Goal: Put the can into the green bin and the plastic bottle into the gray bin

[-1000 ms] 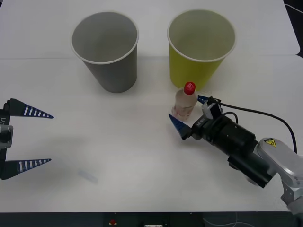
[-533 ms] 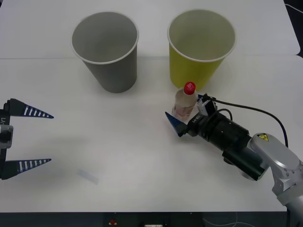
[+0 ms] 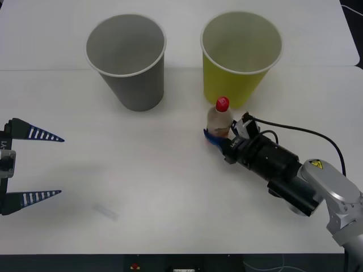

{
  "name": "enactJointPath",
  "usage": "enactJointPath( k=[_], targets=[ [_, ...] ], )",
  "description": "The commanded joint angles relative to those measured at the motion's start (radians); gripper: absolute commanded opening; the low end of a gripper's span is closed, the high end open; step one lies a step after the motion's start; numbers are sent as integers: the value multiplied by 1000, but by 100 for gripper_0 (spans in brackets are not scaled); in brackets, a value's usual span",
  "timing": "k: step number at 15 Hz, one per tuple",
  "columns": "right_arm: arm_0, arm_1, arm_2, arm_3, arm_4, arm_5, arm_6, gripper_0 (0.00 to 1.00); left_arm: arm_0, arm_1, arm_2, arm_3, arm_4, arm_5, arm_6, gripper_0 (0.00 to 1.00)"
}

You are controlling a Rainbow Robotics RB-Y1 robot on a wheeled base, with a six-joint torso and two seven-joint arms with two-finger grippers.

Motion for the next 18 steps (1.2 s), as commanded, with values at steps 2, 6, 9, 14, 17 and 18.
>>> enactJointPath(
  k=[2,6,9,14,17,18],
  targets=[
    [-1,-13,-9,-3,-1,-45,1,0,0,0,0,0,0,0,0,100],
    [0,-68,-11,-40,-25,-121,-25,0,0,0,0,0,0,0,0,100],
    [0,-120,-8,-64,-53,-182,-93,0,0,0,0,0,0,0,0,100],
    [3,-253,-8,-164,-30,-254,-298,0,0,0,0,0,0,0,0,100],
    [6,-361,-8,-279,81,-259,-478,0,0,0,0,0,0,0,0,100],
    [8,-393,-12,-314,116,-260,-537,0,0,0,0,0,0,0,0,100]
  ],
)
